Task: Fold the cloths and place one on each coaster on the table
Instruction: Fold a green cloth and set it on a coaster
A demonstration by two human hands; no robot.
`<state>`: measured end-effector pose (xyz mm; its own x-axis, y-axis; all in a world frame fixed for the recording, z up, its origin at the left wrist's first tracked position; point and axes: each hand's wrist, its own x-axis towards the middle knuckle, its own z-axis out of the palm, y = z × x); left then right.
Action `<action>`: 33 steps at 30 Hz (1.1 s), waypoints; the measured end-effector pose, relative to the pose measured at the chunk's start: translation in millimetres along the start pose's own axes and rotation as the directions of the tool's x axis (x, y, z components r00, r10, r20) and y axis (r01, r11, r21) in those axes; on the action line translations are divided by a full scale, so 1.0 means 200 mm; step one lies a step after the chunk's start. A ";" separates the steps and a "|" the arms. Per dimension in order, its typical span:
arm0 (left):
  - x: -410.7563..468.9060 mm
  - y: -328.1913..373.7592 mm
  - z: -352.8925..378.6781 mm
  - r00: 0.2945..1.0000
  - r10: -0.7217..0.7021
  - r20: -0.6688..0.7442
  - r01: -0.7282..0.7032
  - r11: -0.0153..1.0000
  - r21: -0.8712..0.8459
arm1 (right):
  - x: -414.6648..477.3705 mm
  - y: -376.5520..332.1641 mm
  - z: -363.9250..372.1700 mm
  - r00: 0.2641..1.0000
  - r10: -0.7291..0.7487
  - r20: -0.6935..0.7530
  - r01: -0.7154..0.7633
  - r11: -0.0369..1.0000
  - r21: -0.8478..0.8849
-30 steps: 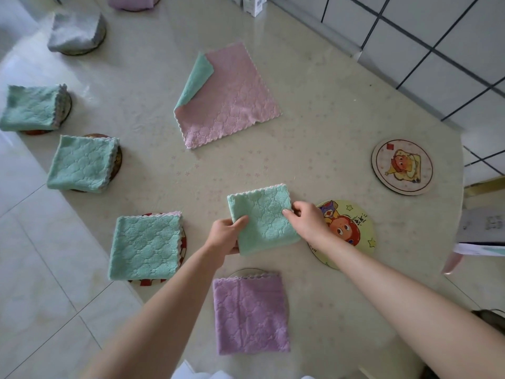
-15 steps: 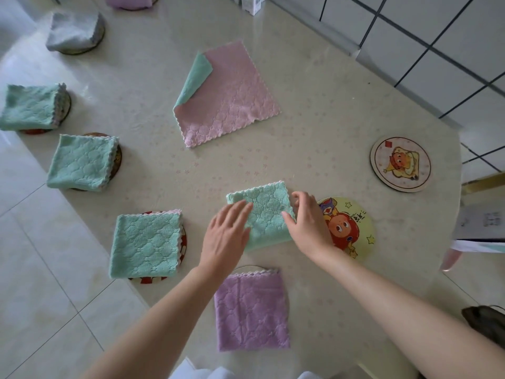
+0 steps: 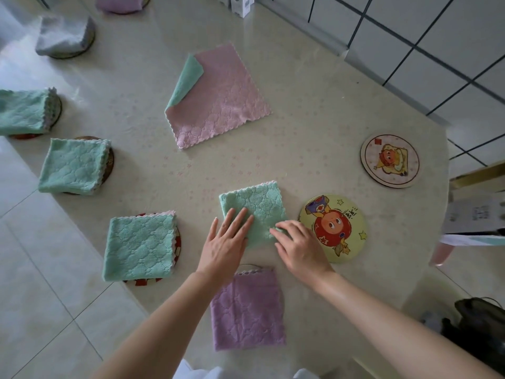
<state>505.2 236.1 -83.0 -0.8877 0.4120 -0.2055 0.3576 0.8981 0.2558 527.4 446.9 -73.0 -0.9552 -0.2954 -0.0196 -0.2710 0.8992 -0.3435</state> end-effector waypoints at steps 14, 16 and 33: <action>0.03 0.12 -0.11 0.795 -0.604 0.061 0.488 0.576 -0.656 | 0.21 -0.04 -0.12 0.807 0.561 0.184 -0.581 0.700 0.416; 0.07 0.13 -0.15 0.713 -0.684 0.158 0.522 0.366 -0.771 | 0.25 -0.05 -0.12 0.762 0.602 0.239 -0.638 0.638 0.431; 0.29 0.37 -0.18 0.720 -0.474 0.507 0.583 0.017 -0.813 | 0.02 0.25 -0.37 0.656 0.670 0.347 -0.666 0.299 0.683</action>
<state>468.4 320.6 -41.8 -0.6619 -0.0511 -0.7478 -0.7468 0.1304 0.6521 501.7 515.7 -20.9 -0.7671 0.2971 -0.5686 0.6368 0.2445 -0.7313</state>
